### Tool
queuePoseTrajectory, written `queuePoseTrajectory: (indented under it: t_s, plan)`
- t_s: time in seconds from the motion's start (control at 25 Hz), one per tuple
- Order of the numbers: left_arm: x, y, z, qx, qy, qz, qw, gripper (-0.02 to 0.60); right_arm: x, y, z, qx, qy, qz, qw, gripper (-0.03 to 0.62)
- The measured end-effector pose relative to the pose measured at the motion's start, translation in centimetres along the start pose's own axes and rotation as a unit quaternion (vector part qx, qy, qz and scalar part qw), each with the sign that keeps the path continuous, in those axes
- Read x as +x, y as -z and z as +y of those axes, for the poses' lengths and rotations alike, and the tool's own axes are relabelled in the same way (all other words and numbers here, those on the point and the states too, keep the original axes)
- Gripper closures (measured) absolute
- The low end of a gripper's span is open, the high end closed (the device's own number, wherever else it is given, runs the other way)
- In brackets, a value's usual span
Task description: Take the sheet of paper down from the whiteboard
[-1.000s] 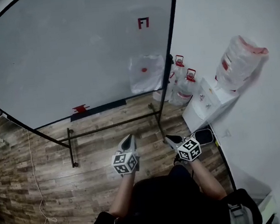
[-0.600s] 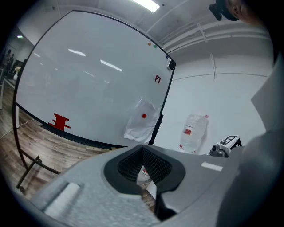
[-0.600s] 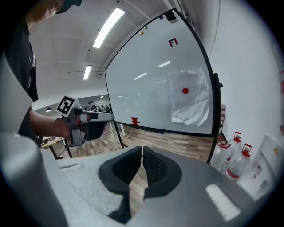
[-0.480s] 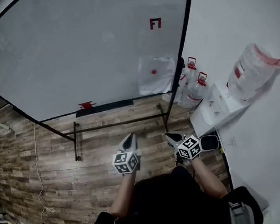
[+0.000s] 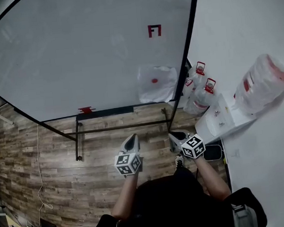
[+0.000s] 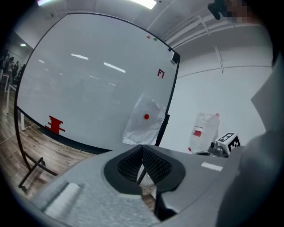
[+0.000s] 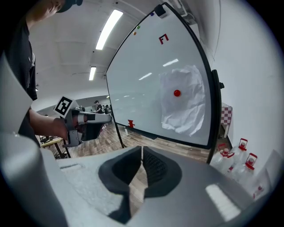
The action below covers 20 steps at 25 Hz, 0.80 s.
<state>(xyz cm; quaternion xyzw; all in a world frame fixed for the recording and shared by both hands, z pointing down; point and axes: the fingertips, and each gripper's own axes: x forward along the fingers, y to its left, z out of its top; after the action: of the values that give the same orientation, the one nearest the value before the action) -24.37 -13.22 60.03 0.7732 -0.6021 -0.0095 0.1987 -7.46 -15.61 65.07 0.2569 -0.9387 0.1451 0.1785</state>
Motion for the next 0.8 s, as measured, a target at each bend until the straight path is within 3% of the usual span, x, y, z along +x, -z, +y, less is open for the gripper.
queuePoseTrajectory:
  t_s: [0.8]
  plan:
    - [12.7, -2.4, -6.9, 0.01, -0.058, -0.004, 0.9983, 0.571, -1.9, -4.0, -15.8, -0.013, -0.051, -0.01, 0.999, 0.58]
